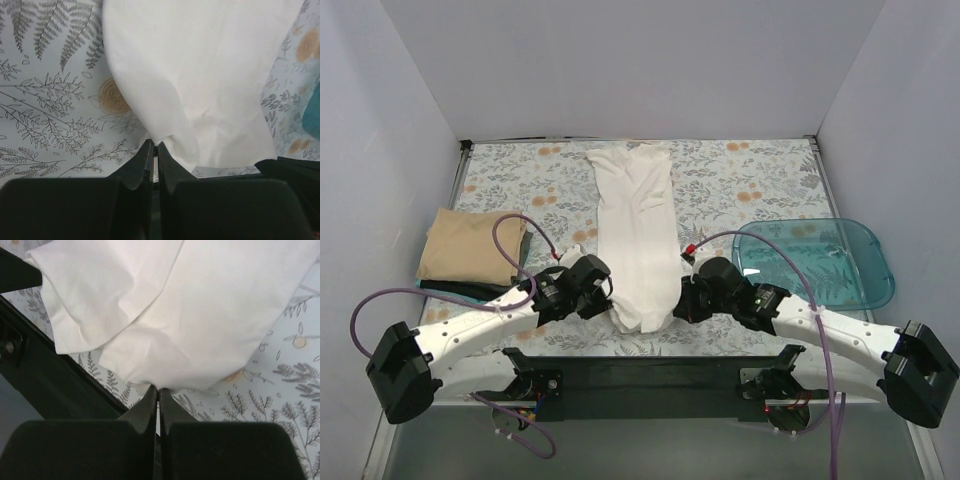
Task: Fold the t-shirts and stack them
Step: Fold the tshirt
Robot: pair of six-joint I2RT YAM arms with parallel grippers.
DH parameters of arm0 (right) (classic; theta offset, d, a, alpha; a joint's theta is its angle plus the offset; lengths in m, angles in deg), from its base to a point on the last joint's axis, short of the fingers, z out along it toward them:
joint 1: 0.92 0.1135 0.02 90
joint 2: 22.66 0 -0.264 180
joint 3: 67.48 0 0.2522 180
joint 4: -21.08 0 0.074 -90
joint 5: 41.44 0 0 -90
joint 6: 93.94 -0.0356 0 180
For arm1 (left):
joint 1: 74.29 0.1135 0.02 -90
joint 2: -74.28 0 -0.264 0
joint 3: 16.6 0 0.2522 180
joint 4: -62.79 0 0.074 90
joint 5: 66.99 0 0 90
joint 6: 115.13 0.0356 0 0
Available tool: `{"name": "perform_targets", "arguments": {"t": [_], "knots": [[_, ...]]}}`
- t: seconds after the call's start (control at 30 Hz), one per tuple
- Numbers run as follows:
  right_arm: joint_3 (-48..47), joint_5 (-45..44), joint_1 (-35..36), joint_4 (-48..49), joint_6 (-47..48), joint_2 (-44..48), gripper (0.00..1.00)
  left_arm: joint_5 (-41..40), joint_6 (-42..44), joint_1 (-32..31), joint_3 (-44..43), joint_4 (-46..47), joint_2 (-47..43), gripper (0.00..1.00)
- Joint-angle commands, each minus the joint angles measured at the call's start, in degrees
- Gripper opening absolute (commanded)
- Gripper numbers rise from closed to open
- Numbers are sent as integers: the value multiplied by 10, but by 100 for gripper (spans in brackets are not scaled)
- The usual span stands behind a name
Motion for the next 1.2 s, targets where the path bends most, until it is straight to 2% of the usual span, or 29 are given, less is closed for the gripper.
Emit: {"name": "perform_targets", "arguments": {"t": [0.0, 0.27, 0.47, 0.93, 1.17], "knots": [[-66, -27, -22, -1, 52, -35, 1, -95, 13, 21, -84, -34, 48, 0], [-193, -20, -101, -8, 121, -130, 1, -38, 107, 149, -181, 39, 139, 0], [-291, 18, -161, -13, 159, -214, 1, -14, 161, 205, -271, 64, 212, 0], [-486, 111, -262, -36, 215, -402, 1, 58, 253, 296, -448, 76, 395, 0], [-564, 144, -289, -45, 228, -496, 1, 72, 268, 321, -494, 82, 464, 0]]}}
